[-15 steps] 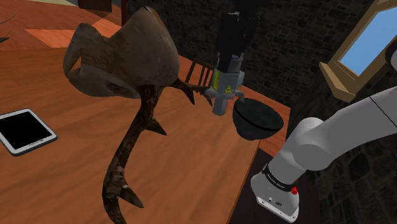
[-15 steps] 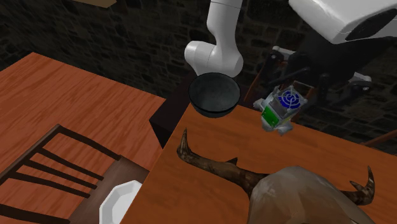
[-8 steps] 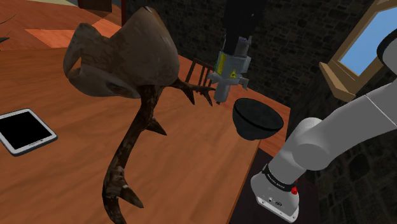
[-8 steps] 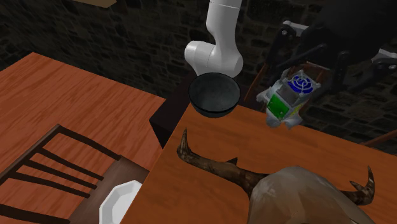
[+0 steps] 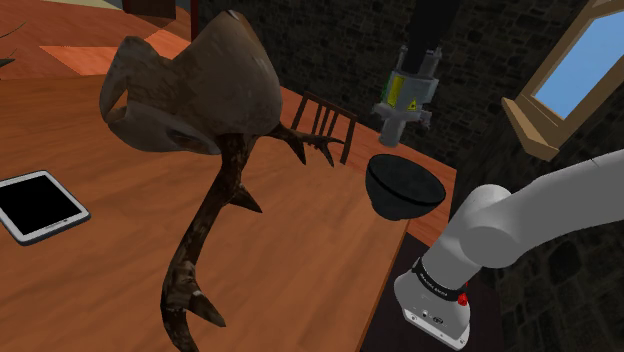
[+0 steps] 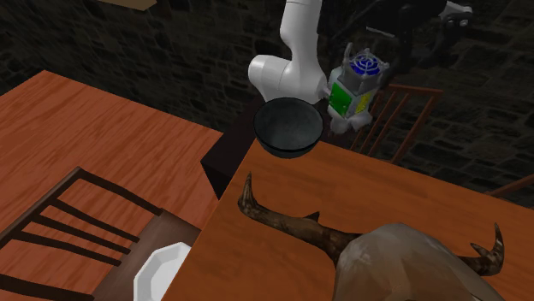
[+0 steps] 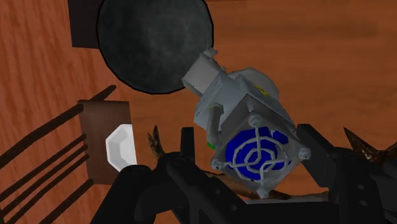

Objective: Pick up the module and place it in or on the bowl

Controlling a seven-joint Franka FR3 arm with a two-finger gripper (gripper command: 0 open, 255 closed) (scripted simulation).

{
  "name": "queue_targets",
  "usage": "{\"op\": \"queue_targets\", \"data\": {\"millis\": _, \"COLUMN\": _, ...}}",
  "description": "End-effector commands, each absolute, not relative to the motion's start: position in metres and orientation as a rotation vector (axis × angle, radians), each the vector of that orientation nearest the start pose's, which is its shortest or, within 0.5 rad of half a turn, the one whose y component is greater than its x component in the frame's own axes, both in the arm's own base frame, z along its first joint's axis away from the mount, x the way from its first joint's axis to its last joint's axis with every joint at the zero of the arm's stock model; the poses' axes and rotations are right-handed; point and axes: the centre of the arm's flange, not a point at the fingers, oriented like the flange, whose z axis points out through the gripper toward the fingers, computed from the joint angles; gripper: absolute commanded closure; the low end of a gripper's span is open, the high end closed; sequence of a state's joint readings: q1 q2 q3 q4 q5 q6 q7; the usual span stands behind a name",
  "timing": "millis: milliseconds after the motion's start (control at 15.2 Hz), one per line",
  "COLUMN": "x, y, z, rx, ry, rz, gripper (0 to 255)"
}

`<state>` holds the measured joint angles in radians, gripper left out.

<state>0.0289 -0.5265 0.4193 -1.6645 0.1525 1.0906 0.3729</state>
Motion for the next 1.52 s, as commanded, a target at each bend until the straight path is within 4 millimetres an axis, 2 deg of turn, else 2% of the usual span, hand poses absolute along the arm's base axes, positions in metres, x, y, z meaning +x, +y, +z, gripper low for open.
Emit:
{"op": "queue_targets", "data": {"millis": 0, "x": 0.247, "y": 0.201, "z": 0.756, "rx": -3.234, "ry": -0.130, "rz": 0.097, "gripper": 255}}
{"op": "queue_targets", "data": {"millis": 396, "x": 0.213, "y": 0.132, "z": 0.776, "rx": -3.234, "ry": -0.130, "rz": 0.097, "gripper": 255}}
{"op": "queue_targets", "data": {"millis": 462, "x": 0.204, "y": 0.115, "z": 0.781, "rx": -3.234, "ry": -0.130, "rz": 0.097, "gripper": 255}}
{"op": "queue_targets", "data": {"millis": 1452, "x": 0.204, "y": 0.115, "z": 0.702, "rx": -3.234, "ry": -0.130, "rz": 0.097, "gripper": 255}}
